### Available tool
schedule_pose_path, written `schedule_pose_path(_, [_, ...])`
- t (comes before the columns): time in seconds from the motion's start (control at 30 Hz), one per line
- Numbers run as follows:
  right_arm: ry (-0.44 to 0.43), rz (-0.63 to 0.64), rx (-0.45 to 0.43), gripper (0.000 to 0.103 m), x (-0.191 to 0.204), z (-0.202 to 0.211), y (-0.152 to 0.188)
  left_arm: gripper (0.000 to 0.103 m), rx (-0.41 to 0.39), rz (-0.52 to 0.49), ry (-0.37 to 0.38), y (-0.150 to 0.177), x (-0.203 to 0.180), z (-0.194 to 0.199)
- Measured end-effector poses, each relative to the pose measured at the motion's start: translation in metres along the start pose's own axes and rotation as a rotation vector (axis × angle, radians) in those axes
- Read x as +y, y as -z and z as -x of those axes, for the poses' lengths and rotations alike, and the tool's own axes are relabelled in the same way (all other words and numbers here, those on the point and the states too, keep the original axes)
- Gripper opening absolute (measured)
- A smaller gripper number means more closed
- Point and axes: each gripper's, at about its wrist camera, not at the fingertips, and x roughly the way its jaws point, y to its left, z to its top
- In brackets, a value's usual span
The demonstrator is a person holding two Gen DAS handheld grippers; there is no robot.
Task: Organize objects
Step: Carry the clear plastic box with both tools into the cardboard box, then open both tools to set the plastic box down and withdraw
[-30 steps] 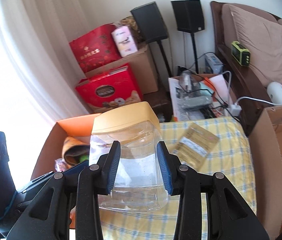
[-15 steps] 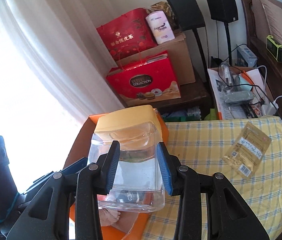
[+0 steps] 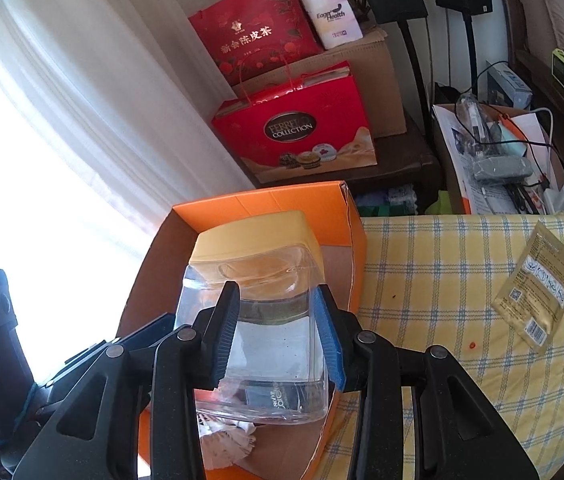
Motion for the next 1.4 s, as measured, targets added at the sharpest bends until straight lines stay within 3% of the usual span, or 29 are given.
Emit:
schedule_pose_path(0.2, [0.041, 0.003, 0.035, 0.034, -0.003, -0.021, 0.006, 0.031, 0.031, 0.019, -0.001, 0.003, 0.014, -0.015])
schedule_pose_path(0.3, [0.057, 0.02, 0.033, 0.034, -0.002, -0.023, 0.008, 0.045, 0.031, 0.02, -0.021, 0.005, 0.016, -0.013])
schedule_pose_path(0.47, [0.072, 0.029, 0.008, 0.034, -0.002, -0.014, 0.006, 0.057, -0.002, -0.025, -0.052, 0.005, 0.007, 0.0])
schedule_pose_path(0.63, [0.097, 0.058, -0.02, 0.035, 0.003, 0.001, 0.006, 0.077, -0.034, -0.03, -0.039, 0.005, -0.002, 0.014])
schedule_pose_path(0.77, [0.128, 0.067, -0.041, 0.049, 0.001, 0.018, 0.007, 0.092, -0.043, -0.011, -0.021, 0.004, -0.004, 0.019])
schedule_pose_path(1.0, [0.207, 0.084, -0.046, 0.078, -0.014, 0.039, 0.016, 0.096, -0.041, -0.049, -0.078, 0.006, -0.015, 0.025])
schedule_pose_path(1.23, [0.289, 0.109, -0.074, 0.093, -0.023, 0.06, 0.022, 0.102, -0.076, -0.106, -0.108, 0.011, -0.033, 0.037])
schedule_pose_path(1.3, [0.304, 0.128, -0.091, 0.103, -0.023, 0.067, 0.025, 0.103, -0.073, -0.112, -0.108, 0.012, -0.04, 0.037])
schedule_pose_path(1.4, [0.321, 0.13, -0.1, 0.103, -0.026, 0.074, 0.027, 0.103, -0.071, -0.136, -0.109, 0.013, -0.052, 0.036])
